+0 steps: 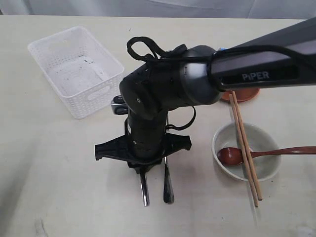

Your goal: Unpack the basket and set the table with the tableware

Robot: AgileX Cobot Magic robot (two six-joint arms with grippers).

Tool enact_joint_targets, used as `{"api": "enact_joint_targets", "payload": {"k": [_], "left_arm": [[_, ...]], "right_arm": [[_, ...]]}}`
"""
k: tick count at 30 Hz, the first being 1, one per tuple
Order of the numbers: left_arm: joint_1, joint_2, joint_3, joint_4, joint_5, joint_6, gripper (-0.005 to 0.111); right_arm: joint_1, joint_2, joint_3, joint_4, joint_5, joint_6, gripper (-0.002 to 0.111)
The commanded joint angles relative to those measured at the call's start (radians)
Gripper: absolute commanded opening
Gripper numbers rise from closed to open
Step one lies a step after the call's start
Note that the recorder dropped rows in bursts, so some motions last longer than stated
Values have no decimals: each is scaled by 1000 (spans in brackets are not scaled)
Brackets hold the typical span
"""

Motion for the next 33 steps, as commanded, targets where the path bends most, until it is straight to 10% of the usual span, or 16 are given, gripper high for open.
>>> {"api": "enact_joint_targets", "payload": {"k": [1, 24, 29, 33], "left_arm": [[-6, 0, 1, -6, -2, -4, 0], [-6, 0, 1, -6, -2, -4, 0], [-6, 0, 1, -6, -2, -4, 0], [-6, 0, 1, -6, -2, -4, 0]], "right_arm": [[0, -43, 35, -52, 8, 68, 0], [0, -59, 89, -119, -58, 218, 0], [0, -103, 74, -119, -10, 218, 47], [0, -150, 58, -123, 23, 196, 55]]}}
